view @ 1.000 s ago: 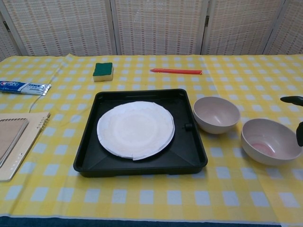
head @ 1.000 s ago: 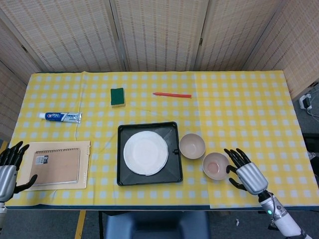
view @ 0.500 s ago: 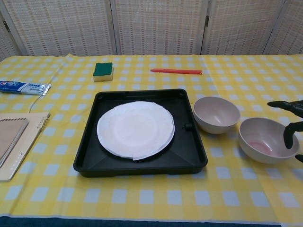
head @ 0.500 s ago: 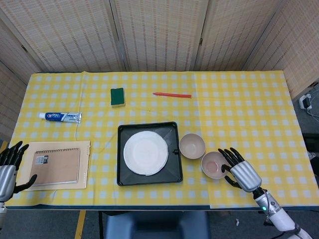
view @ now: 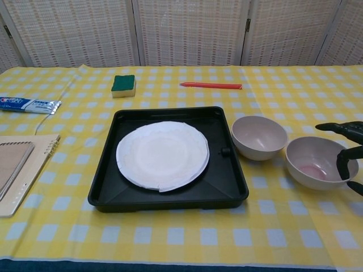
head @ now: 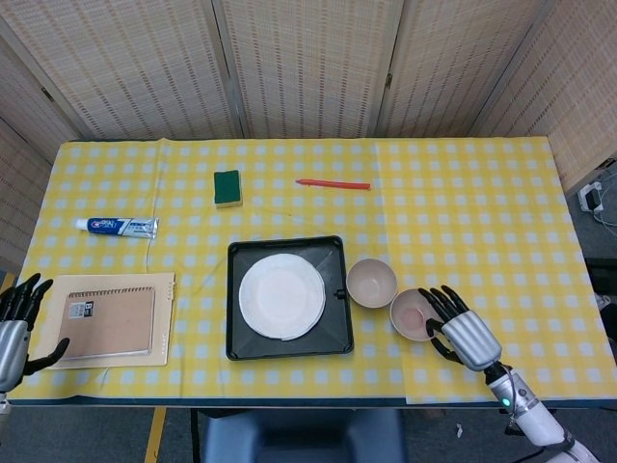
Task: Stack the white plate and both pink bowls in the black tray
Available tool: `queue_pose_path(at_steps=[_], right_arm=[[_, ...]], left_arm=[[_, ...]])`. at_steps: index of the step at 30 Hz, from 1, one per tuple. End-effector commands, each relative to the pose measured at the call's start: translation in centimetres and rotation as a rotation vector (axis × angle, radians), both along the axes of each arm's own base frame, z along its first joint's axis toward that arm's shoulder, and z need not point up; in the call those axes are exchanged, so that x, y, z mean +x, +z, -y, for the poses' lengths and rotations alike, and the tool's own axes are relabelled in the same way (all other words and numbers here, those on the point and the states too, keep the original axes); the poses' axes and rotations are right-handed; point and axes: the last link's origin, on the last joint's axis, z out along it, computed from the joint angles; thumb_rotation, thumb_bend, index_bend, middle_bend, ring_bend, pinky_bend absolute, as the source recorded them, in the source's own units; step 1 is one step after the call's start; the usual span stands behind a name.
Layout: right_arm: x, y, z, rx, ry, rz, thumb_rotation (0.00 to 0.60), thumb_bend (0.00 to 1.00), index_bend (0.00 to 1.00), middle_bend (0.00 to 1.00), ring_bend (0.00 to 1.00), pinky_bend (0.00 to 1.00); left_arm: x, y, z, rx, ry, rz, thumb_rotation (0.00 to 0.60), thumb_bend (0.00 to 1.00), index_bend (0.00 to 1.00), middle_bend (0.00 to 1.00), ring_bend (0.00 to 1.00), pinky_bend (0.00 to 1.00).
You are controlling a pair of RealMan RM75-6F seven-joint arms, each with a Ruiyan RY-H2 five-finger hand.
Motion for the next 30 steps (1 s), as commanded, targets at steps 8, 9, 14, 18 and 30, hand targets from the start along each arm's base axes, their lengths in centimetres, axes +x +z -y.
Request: queue_pose_path(at_steps=[8, 9, 14, 18, 30], right_arm=[[1.0, 2.4, -0.6, -0.075, 0.048, 0.091, 0.600, 0.53, 0.64, 0.06, 0.02, 0.00], [1.2, 2.6, -0.6, -0.074, 0.052, 0.105, 0.600, 0.53, 0.64, 0.06, 0.02, 0.00], [3.0, 3.6, -0.7, -0.086, 0.098, 0.147, 0.600, 0.53, 0.64, 0.06, 0.02, 0.00], [5.8, 3.5, 0.1, -0.076, 0.169, 0.154, 0.600, 0.53, 0.64, 0.06, 0.02, 0.00], [16.4, -1.5, 4.5, 0.033, 0.308, 0.075, 0.600, 0.53, 0.64, 0.06, 0.02, 0.00]], left_arm=[[0.1, -0.1, -0.1, -0.002, 0.003, 0.002, 0.600, 0.32, 0.00, 0.00, 0.00, 0.00], [0.1, -0.1, -0.1, -0.005, 0.002, 0.001, 0.600, 0.32, 0.00, 0.00, 0.00, 0.00], [0.1, -0.5, -0.4, -0.027, 0.004, -0.001, 0.600, 0.32, 0.00, 0.00, 0.00, 0.00], [0.1, -0.8, -0.5, -0.042, 0.005, 0.000, 0.600, 0.32, 0.00, 0.00, 0.00, 0.00], [0.0, 0.1, 0.0, -0.004, 0.004, 0.007, 0.600, 0.32, 0.00, 0.00, 0.00, 0.00]])
